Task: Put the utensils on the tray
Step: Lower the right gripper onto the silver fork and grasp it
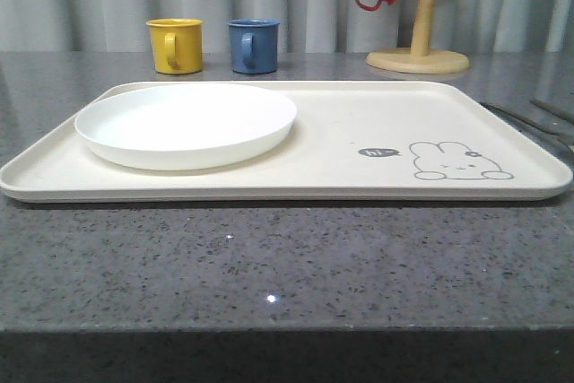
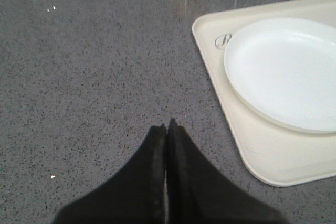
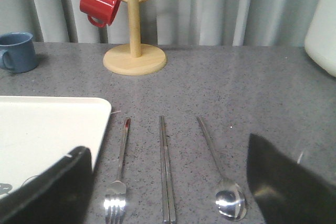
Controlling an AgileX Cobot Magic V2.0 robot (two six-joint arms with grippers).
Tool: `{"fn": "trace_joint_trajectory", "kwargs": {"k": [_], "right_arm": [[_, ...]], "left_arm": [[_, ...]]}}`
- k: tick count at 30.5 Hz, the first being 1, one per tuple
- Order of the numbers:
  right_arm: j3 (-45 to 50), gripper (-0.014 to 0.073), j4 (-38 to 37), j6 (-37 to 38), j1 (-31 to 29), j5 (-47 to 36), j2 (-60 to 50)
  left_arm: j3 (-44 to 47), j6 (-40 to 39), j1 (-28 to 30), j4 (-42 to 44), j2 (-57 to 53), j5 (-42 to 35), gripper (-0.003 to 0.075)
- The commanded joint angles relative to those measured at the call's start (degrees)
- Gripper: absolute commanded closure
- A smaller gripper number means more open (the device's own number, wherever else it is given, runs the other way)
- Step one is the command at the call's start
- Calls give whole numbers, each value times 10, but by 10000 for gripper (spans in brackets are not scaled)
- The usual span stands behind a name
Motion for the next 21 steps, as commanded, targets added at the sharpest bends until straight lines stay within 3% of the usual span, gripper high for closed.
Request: {"fn": "trace_joint_trajectory", "kwargs": {"k": [1,11,21], "right_arm": [[-20,-27,-2,-2,-3,-43,8],[-20,-27,-2,-2,-3,-43,8],[-20,-27,-2,-2,-3,-43,8]], "left_arm": [[35,-7,2,-15,-78,-79,738],[97,-7,2,-15,-246,-87,738],[101,-7,2,-15,-263,-87,738]]}}
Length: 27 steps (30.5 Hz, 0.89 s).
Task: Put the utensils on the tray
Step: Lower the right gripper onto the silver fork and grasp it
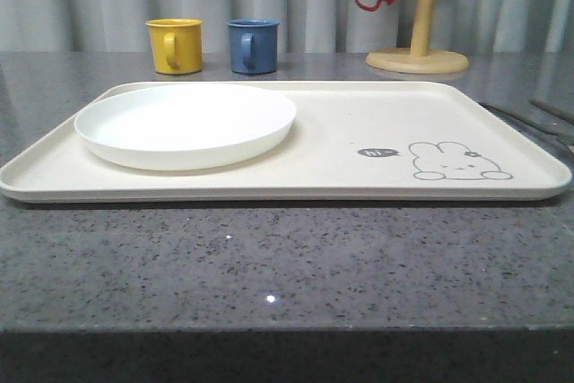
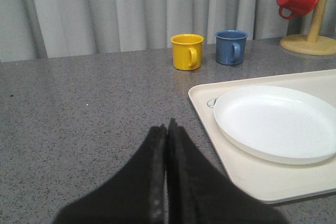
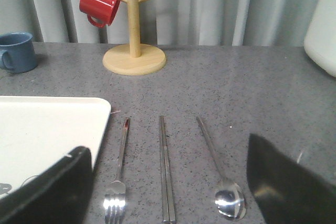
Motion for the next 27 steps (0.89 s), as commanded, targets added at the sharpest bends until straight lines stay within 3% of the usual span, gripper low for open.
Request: {"fn": "trace_joint_trajectory", "kwargs": {"k": [1,19,23,27], "right_arm": [[-20,-27,-2,-2,-3,-43,8],[-20,-26,-2,-2,-3,-46,8],[-22,20,-2,-2,-3,-45,18],[-40,123,-2,-3,-3,-41,62]], "left_arm": [[-14,-7,2,-9,6,-48,738],[-14,-7,2,-9,6,-48,738],[-14,-7,2,-9,6,-48,738],[-14,-7,2,-9,6,-48,738]]}}
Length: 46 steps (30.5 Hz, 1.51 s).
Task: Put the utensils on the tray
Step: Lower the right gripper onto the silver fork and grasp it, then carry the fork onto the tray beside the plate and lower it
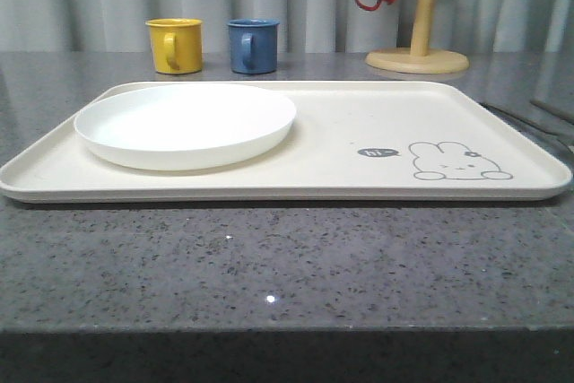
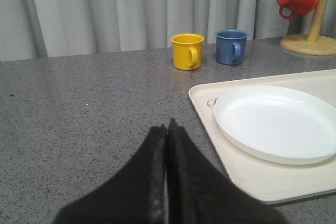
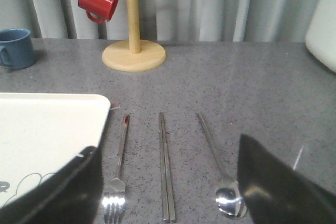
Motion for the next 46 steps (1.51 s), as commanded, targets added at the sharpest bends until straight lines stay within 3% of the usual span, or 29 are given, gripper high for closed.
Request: {"fn": "trace_joint_trajectory", "kwargs": {"k": [1,5,16,21,35,43,46], "right_arm": [[-41,154,-2,-3,-3,-37,55],[-95,225,-2,-3,-2,-2,148],[-280,225,0,-25,61,209,409],[-354,225,20,-25,65,267,517],[-430,237,38,-25,65,256,688],[-430,365,38,-25,65,248,706],[-430,486,38,-25,65,255,706]], "left_arm": [[-14,-7,2,-8,6,-48,738],[-14,-7,2,-8,6,-48,738],[-14,-7,2,-8,6,-48,738],[-14,-7,2,-8,6,-48,738],[-14,-7,2,-8,6,-48,738],[-14,-7,2,-8,6,-48,738],[-14,-7,2,-8,6,-48,738]]}}
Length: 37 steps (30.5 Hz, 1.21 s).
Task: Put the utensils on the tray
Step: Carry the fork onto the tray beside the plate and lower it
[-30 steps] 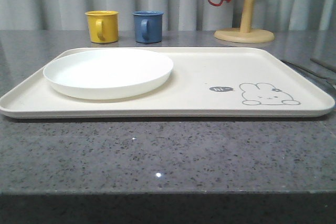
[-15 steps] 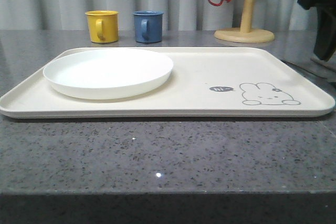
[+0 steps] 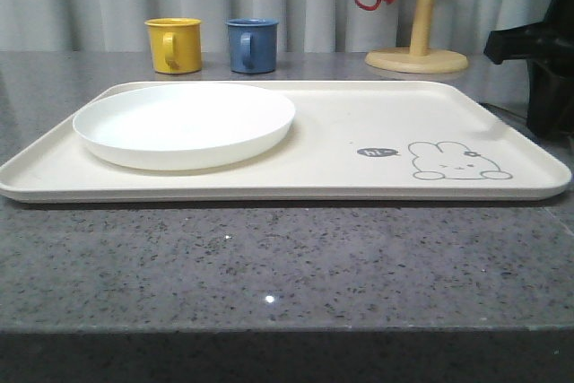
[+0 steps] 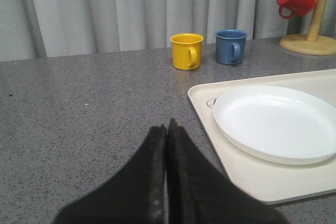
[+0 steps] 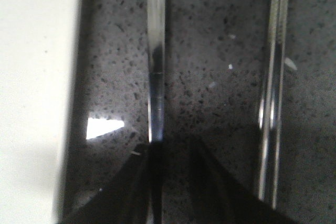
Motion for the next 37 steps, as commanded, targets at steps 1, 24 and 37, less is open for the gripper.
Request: {"fn": "trace_joint_trajectory", "kwargs": {"k": [1,24,37], "right_arm": [[-15,536,7,-6,-1,-14,-18],[-172,647,-66,165,137,178,-61],[-216,647,-66,319,241,145,35]], "left_arm": [[-14,-7,2,-8,6,-48,738],[-14,-7,2,-8,6,-48,738],[-14,-7,2,-8,6,-48,738]]}}
